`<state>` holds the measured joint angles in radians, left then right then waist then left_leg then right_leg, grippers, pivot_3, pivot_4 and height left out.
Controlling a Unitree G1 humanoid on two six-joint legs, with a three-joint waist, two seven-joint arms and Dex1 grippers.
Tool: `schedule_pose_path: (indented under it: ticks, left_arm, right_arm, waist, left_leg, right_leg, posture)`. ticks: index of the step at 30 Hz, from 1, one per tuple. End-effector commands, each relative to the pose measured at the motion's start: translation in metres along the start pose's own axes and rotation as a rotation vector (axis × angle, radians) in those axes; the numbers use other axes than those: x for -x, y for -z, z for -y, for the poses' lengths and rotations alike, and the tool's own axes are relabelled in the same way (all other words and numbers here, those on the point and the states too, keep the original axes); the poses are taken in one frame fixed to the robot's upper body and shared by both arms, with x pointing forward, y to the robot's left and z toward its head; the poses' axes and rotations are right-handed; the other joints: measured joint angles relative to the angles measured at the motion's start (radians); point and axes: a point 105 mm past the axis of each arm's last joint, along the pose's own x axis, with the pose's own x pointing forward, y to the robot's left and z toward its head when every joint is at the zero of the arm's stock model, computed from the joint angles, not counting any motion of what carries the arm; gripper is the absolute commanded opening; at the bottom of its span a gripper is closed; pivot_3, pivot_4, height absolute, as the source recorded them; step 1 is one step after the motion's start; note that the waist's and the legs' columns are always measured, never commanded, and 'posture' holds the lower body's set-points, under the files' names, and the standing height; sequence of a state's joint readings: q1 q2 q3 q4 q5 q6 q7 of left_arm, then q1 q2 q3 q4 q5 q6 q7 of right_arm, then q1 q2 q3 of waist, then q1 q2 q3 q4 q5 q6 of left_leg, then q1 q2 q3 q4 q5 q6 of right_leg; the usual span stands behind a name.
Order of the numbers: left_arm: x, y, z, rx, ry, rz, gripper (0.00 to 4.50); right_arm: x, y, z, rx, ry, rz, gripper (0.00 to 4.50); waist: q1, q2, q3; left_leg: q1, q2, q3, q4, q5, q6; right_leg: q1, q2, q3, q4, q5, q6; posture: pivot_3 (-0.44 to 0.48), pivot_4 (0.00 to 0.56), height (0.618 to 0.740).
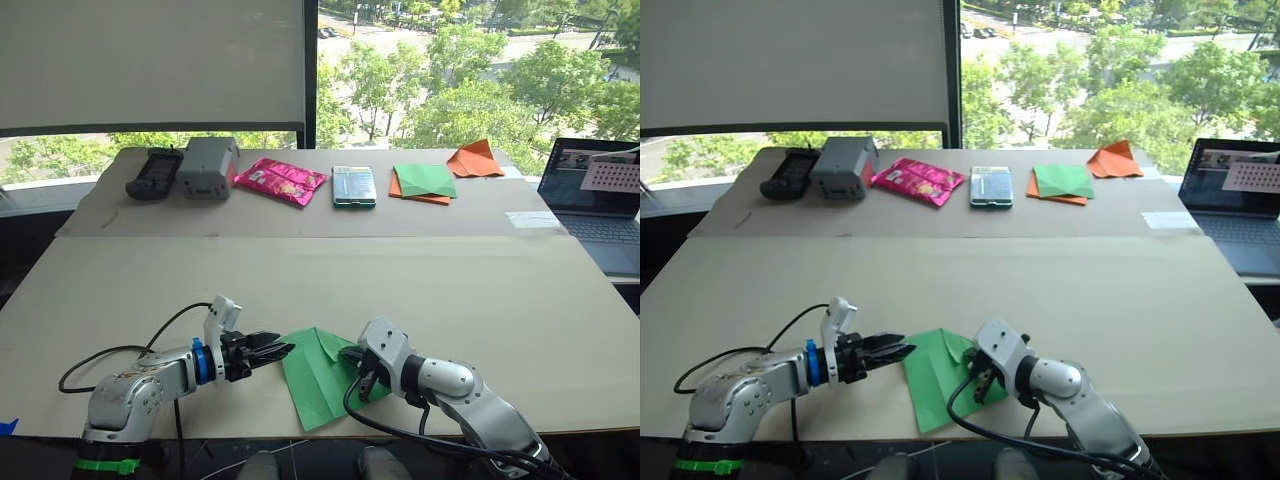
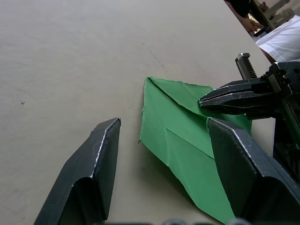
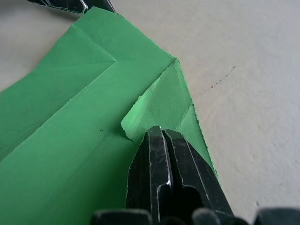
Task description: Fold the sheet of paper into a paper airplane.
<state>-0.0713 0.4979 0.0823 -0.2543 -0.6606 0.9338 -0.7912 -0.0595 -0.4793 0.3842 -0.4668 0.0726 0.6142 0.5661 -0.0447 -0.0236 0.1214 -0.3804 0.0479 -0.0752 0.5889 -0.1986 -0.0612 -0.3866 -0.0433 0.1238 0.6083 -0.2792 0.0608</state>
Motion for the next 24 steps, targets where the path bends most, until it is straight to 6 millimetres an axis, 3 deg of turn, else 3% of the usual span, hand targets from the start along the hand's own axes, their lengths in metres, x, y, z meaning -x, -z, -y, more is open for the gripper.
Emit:
schedule_pose_path:
  ticks: [1, 3, 12, 19, 24]
  left_arm:
    - [0.001, -0.007, 0.004, -0.052, 0.002, 0.001, 3.11]
    - [0.001, -0.006, 0.005, -0.049, 0.007, -0.004, 2.87]
    - [-0.001, -0.008, 0.005, -0.128, -0.001, -0.049, 0.02]
    - [-0.013, -0.022, 0.004, -0.288, -0.003, -0.069, 0.02]
    - [-0.024, -0.033, 0.007, -0.590, 0.038, -0.149, 0.02]
  right_arm:
    - [-0.002, 0.008, -0.002, -0.016, -0.008, -0.038, 0.00]
    - [-0.002, 0.008, -0.002, -0.015, -0.007, -0.038, 0.00]
    - [-0.004, 0.005, -0.002, -0.020, 0.000, -0.029, 0.00]
    - [-0.004, 0.003, 0.000, -0.020, 0.009, -0.023, 0.00]
    - [-0.006, -0.006, 0.002, -0.008, 0.014, -0.007, 0.00]
  waist:
    - [0.000, 0.000, 0.000]
    - [0.000, 0.000, 0.000]
    - [0.001, 0.001, 0.000]
    - [0.002, 0.001, 0.001]
    - [0.002, 0.002, 0.002]
  left_leg:
    - [0.000, 0.000, 0.000, 0.000, 0.000, 0.000]
    - [0.000, 0.000, 0.000, 0.000, 0.000, 0.000]
    - [0.000, 0.000, 0.000, 0.000, 0.000, -0.001]
    - [-0.001, 0.000, 0.000, 0.000, 0.000, -0.001]
    - [-0.001, 0.000, 0.000, 0.000, 0.000, -0.001]
  right_leg:
    - [0.000, 0.000, 0.000, 0.000, 0.000, 0.000]
    - [0.000, 0.000, 0.000, 0.000, 0.000, 0.000]
    - [-0.001, 0.000, 0.000, 0.000, 0.000, 0.000]
    - [-0.001, 0.000, 0.000, -0.001, 0.000, 0.000]
    - [-0.001, 0.000, 0.000, -0.001, 0.000, 0.000]
  posture:
    - [0.000, 0.150, 0.736]
    - [0.000, 0.150, 0.736]
    - [0.000, 0.150, 0.736]
    - [0.000, 0.150, 0.736]
    - [0.000, 0.150, 0.736]
